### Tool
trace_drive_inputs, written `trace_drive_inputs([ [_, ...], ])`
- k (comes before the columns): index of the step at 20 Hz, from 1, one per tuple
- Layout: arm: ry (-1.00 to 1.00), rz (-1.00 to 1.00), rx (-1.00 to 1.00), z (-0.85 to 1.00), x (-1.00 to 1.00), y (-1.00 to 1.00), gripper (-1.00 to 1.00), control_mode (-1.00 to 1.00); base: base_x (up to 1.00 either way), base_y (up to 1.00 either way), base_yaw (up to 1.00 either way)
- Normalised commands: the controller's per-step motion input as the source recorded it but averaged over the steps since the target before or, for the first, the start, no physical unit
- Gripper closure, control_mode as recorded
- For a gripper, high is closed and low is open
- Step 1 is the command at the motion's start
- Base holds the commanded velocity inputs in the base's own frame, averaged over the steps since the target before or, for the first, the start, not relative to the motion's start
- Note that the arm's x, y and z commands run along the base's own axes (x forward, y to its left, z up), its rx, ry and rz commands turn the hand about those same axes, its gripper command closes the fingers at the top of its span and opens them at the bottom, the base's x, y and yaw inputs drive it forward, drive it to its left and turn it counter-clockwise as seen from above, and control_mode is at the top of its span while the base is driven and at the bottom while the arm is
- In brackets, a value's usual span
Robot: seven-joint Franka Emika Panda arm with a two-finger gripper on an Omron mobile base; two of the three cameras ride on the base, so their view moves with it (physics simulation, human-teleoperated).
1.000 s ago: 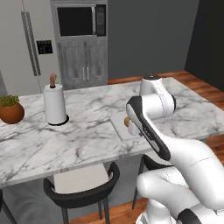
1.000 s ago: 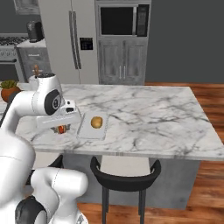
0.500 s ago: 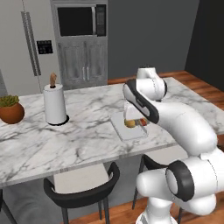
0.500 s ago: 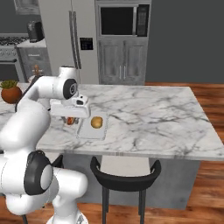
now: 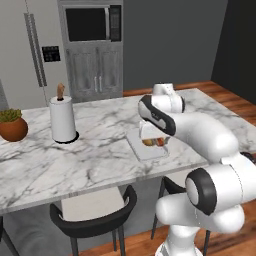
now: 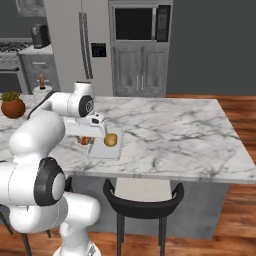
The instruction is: Place one cooked food and one vegetable from the large plate to each tupperware container.
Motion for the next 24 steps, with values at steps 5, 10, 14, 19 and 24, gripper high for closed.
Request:
trace_drive_inputs([
  [5,-0.12,0.01,0.0,-0.29,0.32,0.0,1.0,-1.0,0.0,0.0,0.0],
  [10,0.0,0.03,-0.04,0.0,0.39,0.13,1.0,-1.0,0.0,0.0,0.0],
  [14,0.0,0.06,-0.04,0.0,0.29,0.01,1.0,-1.0,0.0,0.0,0.0],
  [19,0.0,0.06,-0.01,0.0,0.45,0.0,1.0,-1.0,0.0,0.0,0.0],
  [24,0.0,0.04,0.0,-0.16,0.25,0.0,1.0,-1.0,0.0,0.0,0.0],
])
